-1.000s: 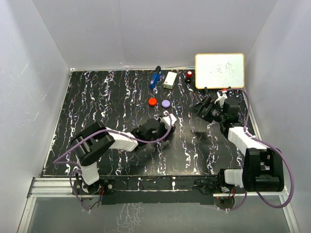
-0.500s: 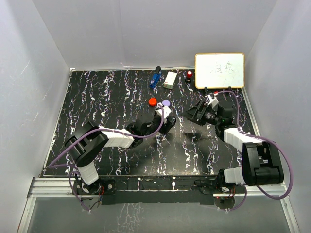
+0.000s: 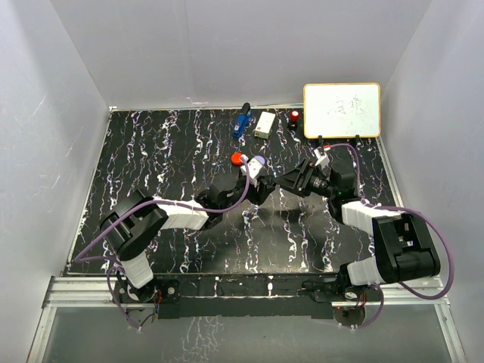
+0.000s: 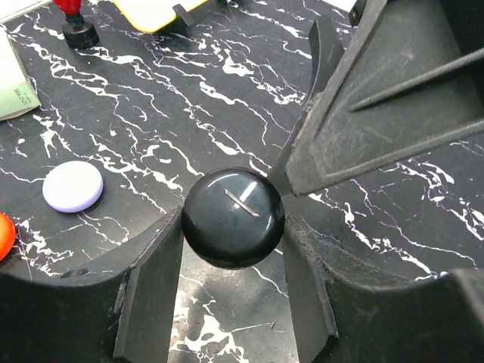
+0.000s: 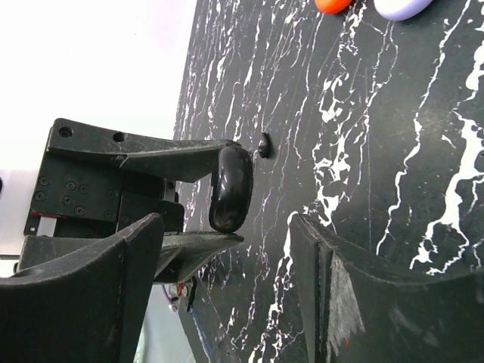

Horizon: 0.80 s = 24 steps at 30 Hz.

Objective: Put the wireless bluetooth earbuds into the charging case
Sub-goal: Pick up the charging case at the center of the board, then open the charging case.

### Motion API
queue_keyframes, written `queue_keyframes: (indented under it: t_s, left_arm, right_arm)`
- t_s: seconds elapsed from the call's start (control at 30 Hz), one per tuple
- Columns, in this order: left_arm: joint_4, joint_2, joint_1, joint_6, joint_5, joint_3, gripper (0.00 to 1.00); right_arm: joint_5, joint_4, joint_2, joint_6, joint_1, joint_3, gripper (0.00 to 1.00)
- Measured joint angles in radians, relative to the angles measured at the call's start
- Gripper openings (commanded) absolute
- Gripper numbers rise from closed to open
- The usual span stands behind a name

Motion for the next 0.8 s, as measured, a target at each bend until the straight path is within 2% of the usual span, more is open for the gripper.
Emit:
queue_keyframes:
  t_s: [0.17, 0.37, 0.8]
  left_arm:
    - [0.024, -0.010, 0.000, -0.018, -0.003, 0.000, 0.00]
    - [0.045, -0.020, 0.000, -0.029, 0.000, -0.003, 0.00]
    - [0.051, -0.023, 0.000, -0.037, 0.014, -0.010, 0.00]
  right_arm:
    - [0.002, 0.035, 0.014, 0.019, 0.013, -0.001, 0.55]
    - [0.005, 0.064, 0.028, 0.039, 0.018, -0.004, 0.51]
    - [0.002, 0.133, 0.051, 0.079, 0.023, -0.004, 0.35]
